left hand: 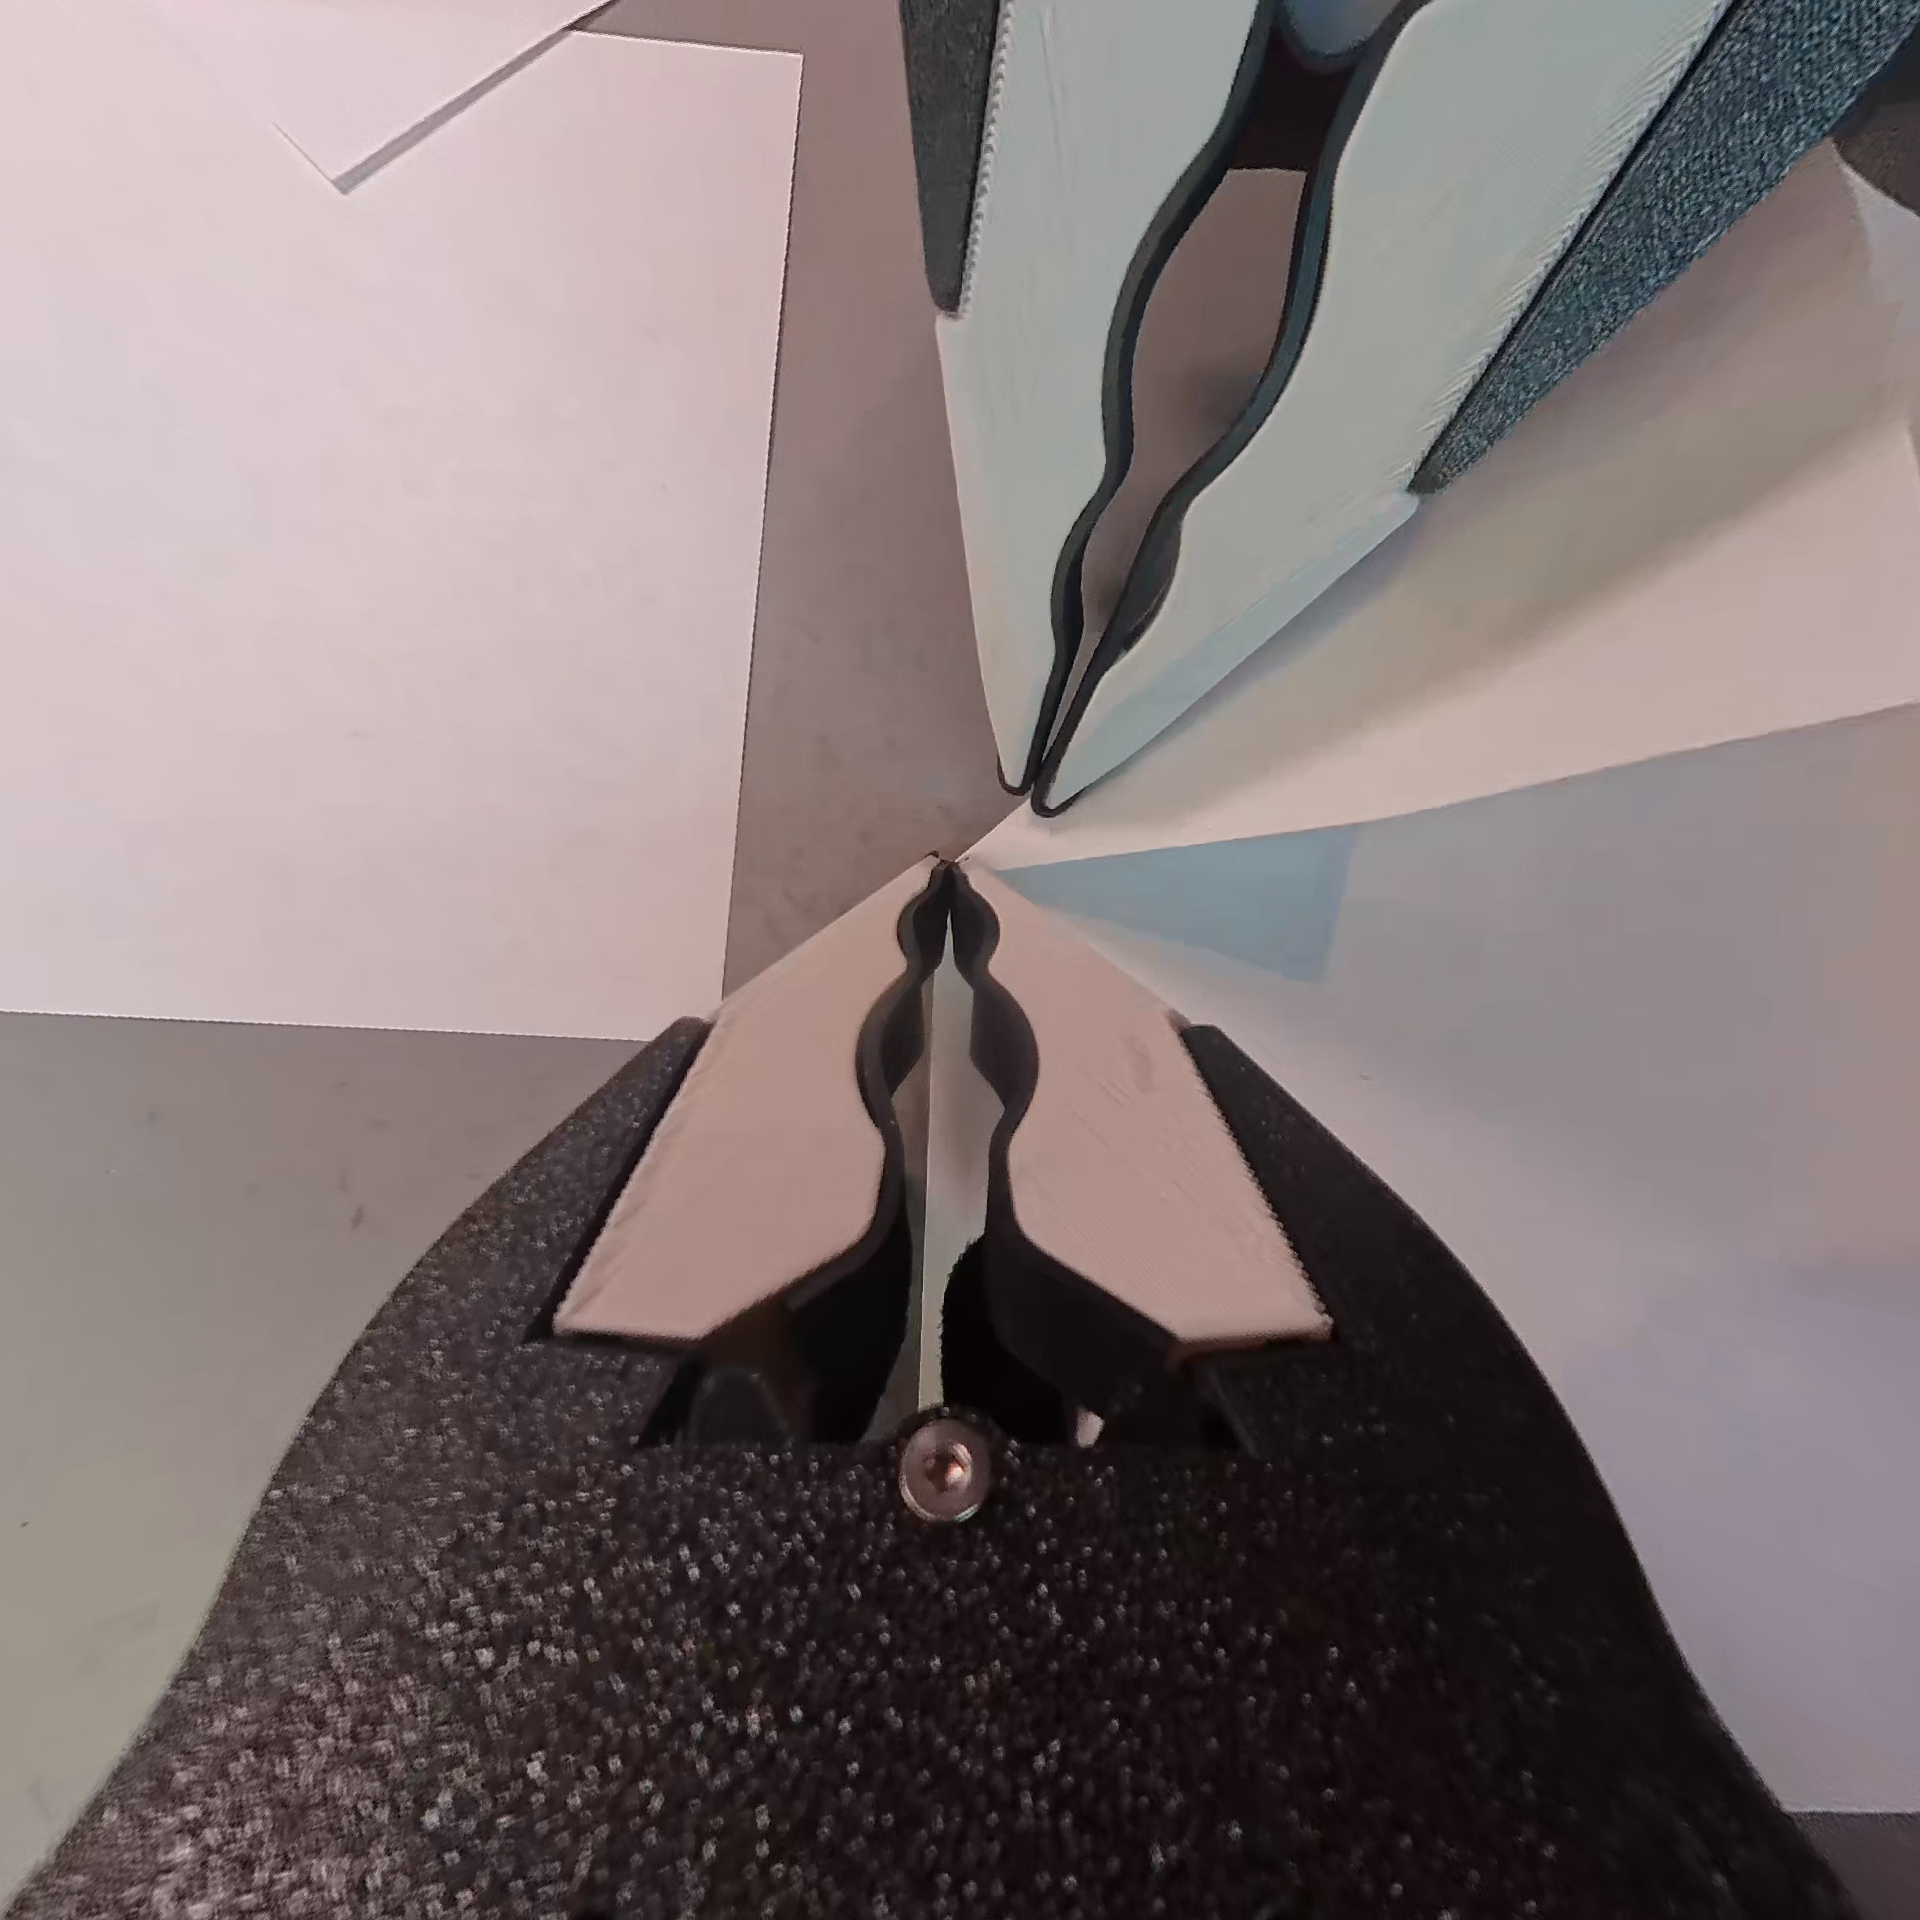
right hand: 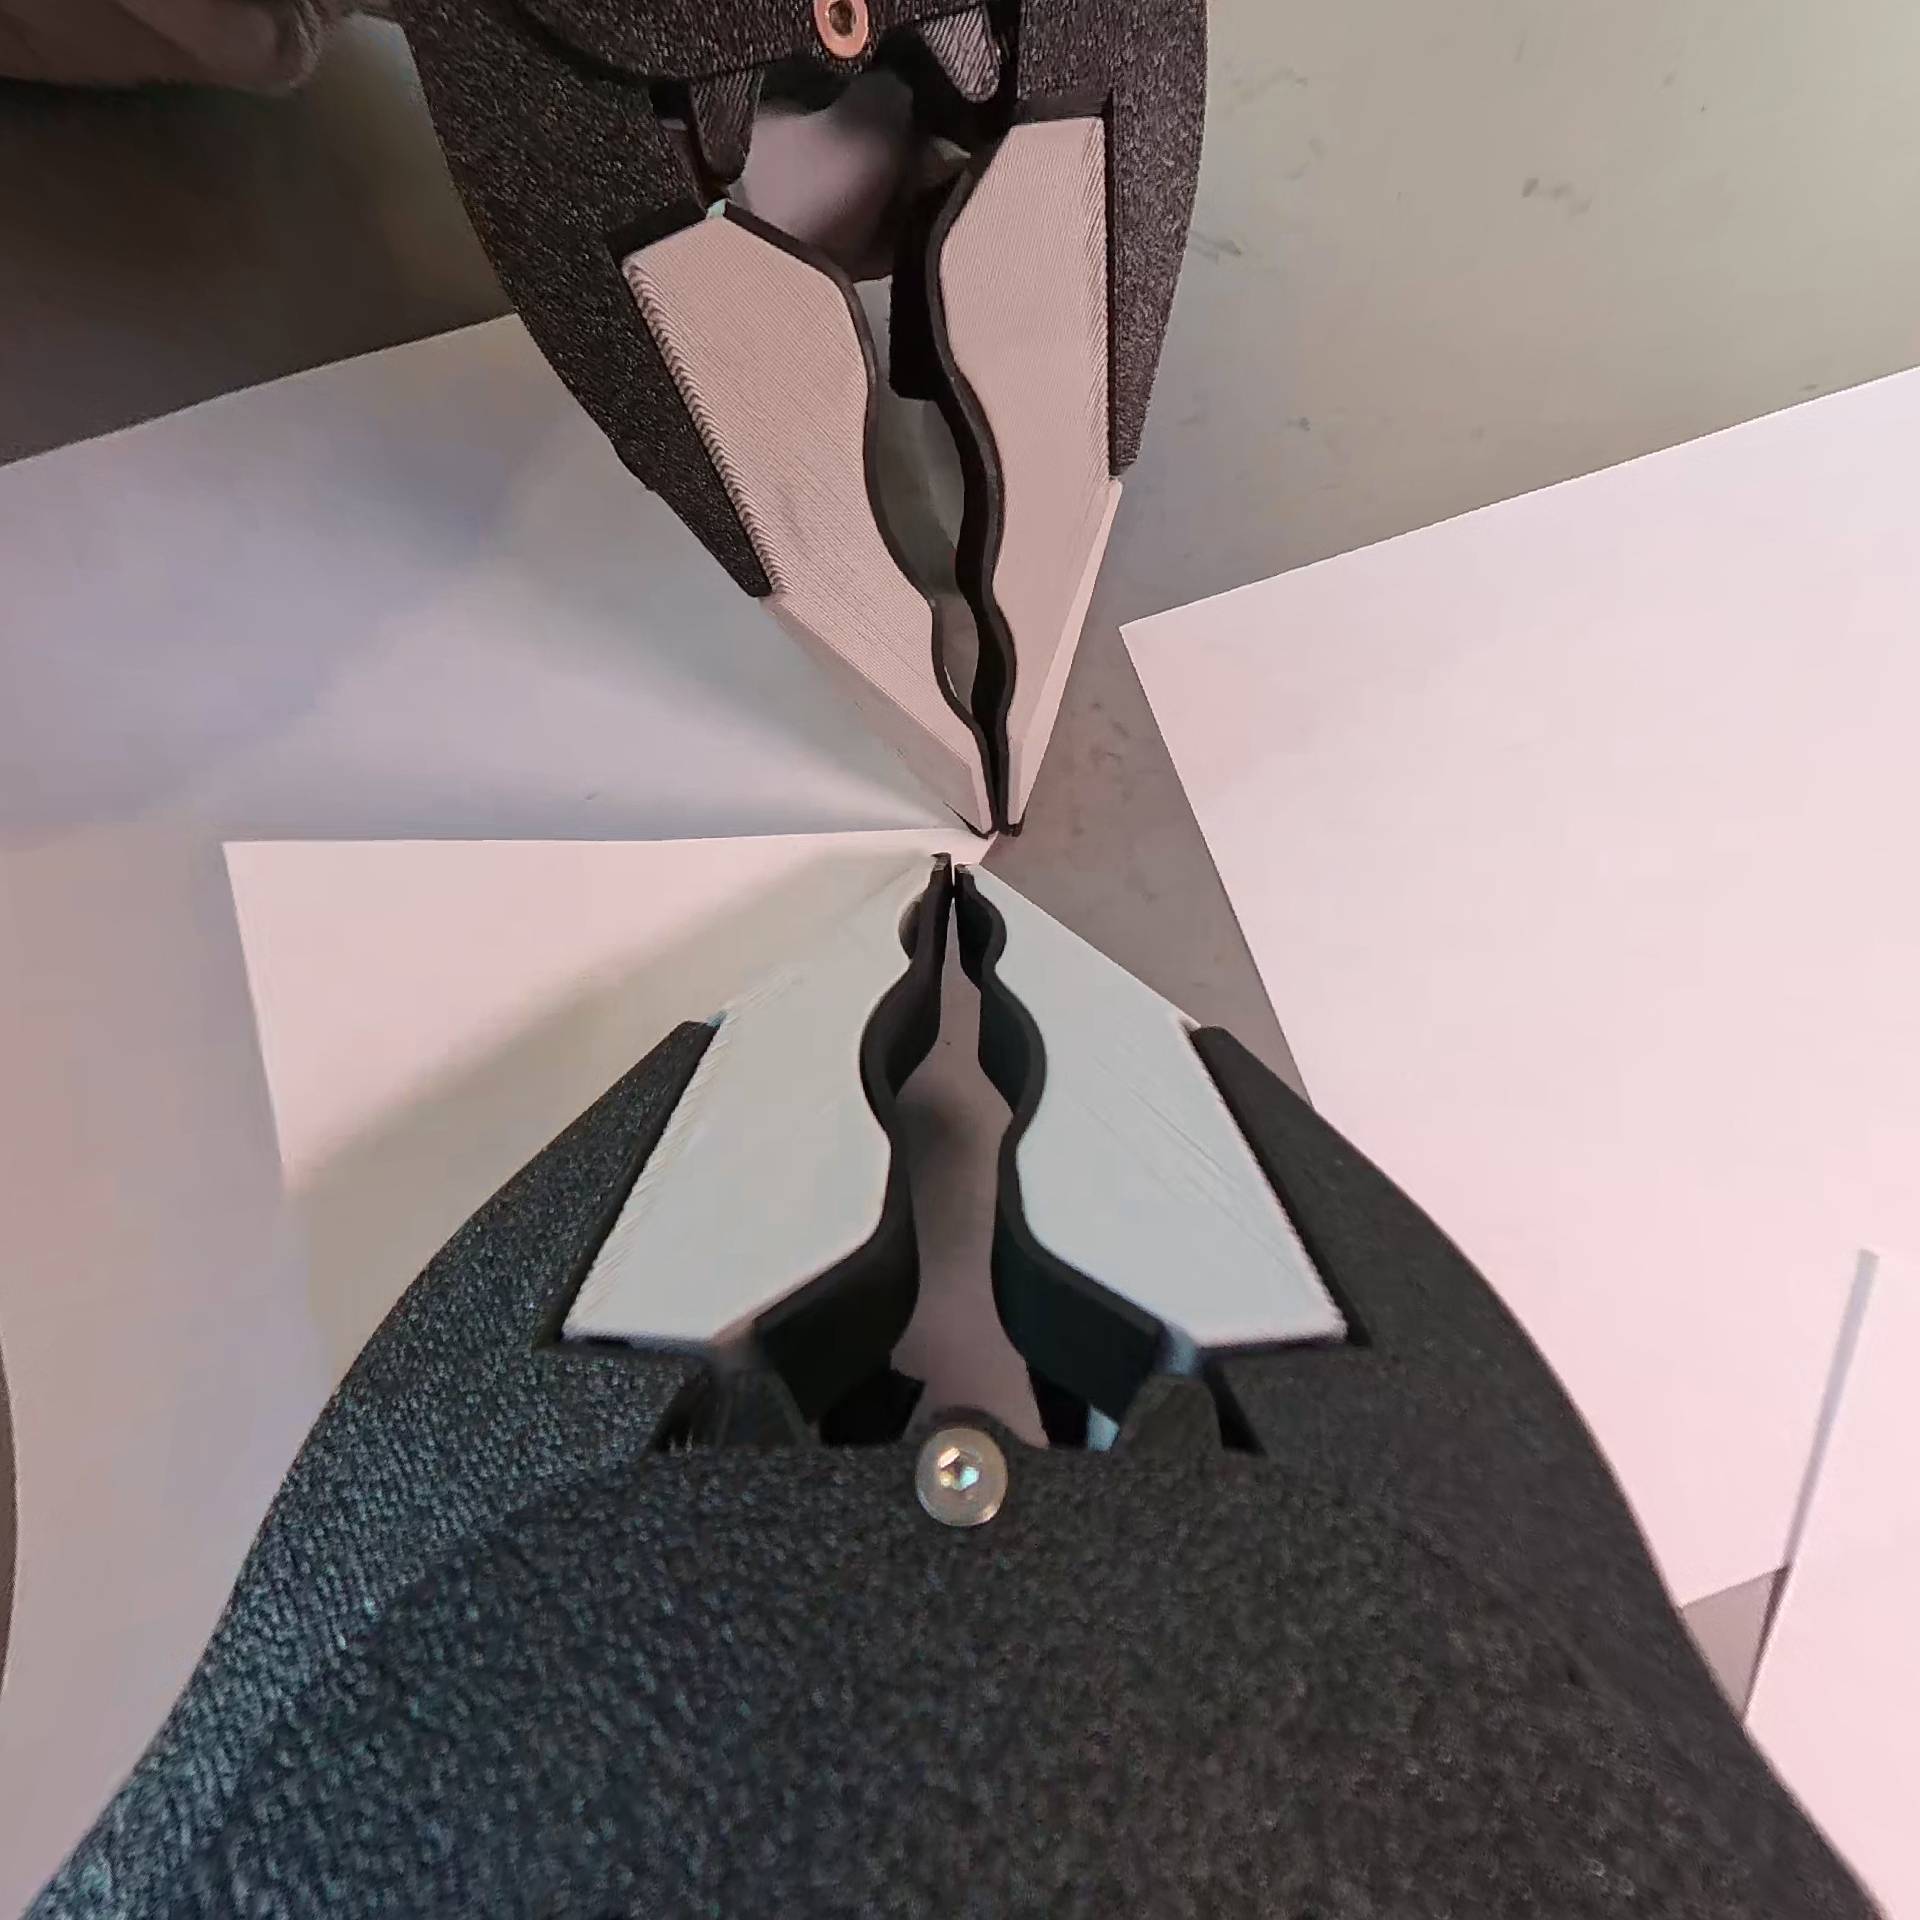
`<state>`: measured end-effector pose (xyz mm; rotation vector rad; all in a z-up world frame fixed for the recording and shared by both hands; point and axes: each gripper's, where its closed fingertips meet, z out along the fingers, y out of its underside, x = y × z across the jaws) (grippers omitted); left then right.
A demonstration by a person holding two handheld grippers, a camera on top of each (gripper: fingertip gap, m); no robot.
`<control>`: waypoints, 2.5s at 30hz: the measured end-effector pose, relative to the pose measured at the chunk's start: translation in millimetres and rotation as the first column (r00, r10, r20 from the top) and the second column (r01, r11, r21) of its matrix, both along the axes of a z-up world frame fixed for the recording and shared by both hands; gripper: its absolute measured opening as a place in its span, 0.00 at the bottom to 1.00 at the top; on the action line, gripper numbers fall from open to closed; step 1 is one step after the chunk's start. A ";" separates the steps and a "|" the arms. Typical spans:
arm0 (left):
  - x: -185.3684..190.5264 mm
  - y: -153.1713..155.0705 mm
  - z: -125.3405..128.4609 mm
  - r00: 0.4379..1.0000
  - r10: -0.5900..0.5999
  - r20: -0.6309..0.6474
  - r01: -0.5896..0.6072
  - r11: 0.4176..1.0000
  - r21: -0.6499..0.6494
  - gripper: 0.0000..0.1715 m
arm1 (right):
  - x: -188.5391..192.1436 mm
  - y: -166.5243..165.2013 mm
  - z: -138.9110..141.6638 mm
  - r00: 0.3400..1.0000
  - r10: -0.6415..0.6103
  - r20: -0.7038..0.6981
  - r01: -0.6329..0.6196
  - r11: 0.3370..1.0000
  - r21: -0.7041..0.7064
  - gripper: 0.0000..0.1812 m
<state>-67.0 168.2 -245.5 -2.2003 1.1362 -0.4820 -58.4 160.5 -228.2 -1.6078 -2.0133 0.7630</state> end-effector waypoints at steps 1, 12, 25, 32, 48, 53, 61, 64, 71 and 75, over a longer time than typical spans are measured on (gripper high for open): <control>0.0 0.1 0.0 1.000 0.001 0.001 -0.001 1.000 -0.001 0.00 | 0.8 -0.7 1.3 1.000 0.004 -0.001 -0.004 1.000 0.005 0.00; 0.4 0.2 1.1 0.997 0.037 0.062 -0.032 0.996 -0.081 0.00 | 5.4 -6.4 -13.3 0.997 0.044 0.064 -0.051 0.992 0.113 0.00; -10.3 -1.8 3.7 0.984 0.128 0.120 -0.101 0.972 -0.214 0.00 | 4.9 -5.6 -14.1 0.998 0.036 0.055 -0.043 0.990 0.134 0.00; -5.9 -17.0 1.8 0.994 0.097 0.056 -0.085 0.980 -0.179 0.00 | 5.3 -5.7 -11.4 1.000 0.004 0.019 -0.006 0.994 0.108 0.02; 2.7 -21.6 1.3 0.963 0.268 0.025 -0.268 0.963 -0.032 0.00 | 3.8 -12.5 -11.9 0.996 -0.087 -0.008 0.087 0.996 0.006 0.07; 3.1 -23.2 1.1 0.966 0.259 0.012 -0.259 0.966 -0.011 0.00 | 19.6 -10.1 18.7 0.991 -0.093 -0.093 0.077 0.984 -0.160 0.16; 3.0 -22.9 1.1 0.964 0.265 0.016 -0.265 0.964 -0.009 0.00 | 97.7 -25.4 36.8 0.979 -0.172 -0.113 0.111 0.903 -0.415 0.31; 3.0 -22.7 1.1 0.959 0.282 0.012 -0.281 0.960 -0.007 0.00 | 98.1 -13.1 19.6 0.946 -0.306 -0.105 0.281 0.938 -0.203 0.04; 2.6 -22.7 0.8 0.945 0.327 0.005 -0.327 0.945 0.016 0.00 | 96.5 6.2 42.4 0.865 -0.438 -0.245 0.443 0.896 -0.038 0.16; 2.5 -23.3 0.8 0.939 0.343 0.001 -0.343 0.939 0.035 0.00 | 114.3 14.4 13.5 0.830 -0.556 -0.047 0.536 0.819 -0.206 0.33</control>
